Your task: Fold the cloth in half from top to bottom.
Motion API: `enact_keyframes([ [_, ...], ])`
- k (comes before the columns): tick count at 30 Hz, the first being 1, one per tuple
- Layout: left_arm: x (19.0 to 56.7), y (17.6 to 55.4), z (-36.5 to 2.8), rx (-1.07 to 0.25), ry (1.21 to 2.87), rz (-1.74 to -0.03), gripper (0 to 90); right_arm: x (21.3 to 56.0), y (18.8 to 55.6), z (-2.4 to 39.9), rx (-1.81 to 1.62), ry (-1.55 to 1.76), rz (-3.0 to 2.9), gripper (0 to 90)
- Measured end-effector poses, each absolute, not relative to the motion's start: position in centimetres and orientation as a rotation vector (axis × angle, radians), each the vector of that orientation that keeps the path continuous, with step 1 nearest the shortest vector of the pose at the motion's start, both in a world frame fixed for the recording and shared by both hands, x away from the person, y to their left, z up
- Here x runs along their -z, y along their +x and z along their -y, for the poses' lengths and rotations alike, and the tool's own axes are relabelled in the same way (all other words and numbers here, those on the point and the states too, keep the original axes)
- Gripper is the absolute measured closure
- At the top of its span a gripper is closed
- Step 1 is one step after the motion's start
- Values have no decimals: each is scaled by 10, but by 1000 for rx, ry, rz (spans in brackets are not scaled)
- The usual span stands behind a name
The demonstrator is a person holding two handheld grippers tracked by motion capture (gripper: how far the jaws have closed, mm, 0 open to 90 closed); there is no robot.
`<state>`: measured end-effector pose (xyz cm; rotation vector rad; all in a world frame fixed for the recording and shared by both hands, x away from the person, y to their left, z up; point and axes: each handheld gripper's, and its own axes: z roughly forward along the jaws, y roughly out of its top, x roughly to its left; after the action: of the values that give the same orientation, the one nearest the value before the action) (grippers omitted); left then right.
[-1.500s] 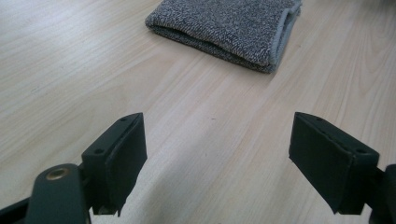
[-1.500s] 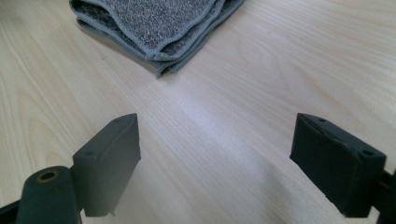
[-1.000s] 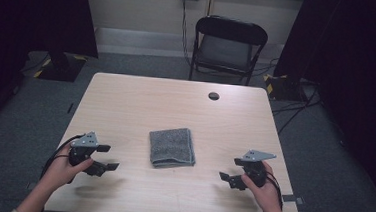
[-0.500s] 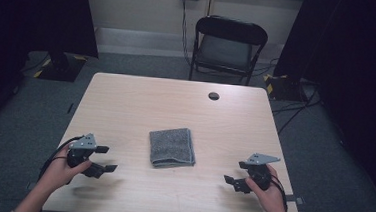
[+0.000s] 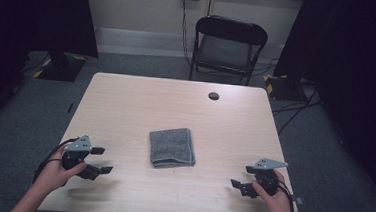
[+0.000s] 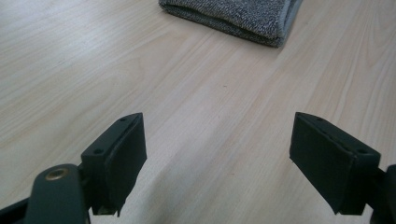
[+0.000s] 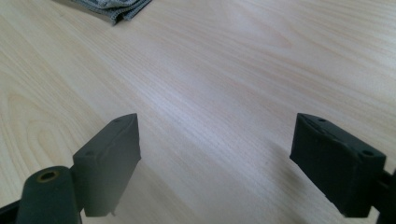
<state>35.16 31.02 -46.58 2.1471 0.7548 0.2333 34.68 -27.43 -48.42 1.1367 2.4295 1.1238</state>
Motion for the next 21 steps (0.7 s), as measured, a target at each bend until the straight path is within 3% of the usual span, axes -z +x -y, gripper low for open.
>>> enact_keyframes([
  [21,477,343,-322,-248,2197,-740,179,495,339,290,-1091,1161,-2408,154],
])
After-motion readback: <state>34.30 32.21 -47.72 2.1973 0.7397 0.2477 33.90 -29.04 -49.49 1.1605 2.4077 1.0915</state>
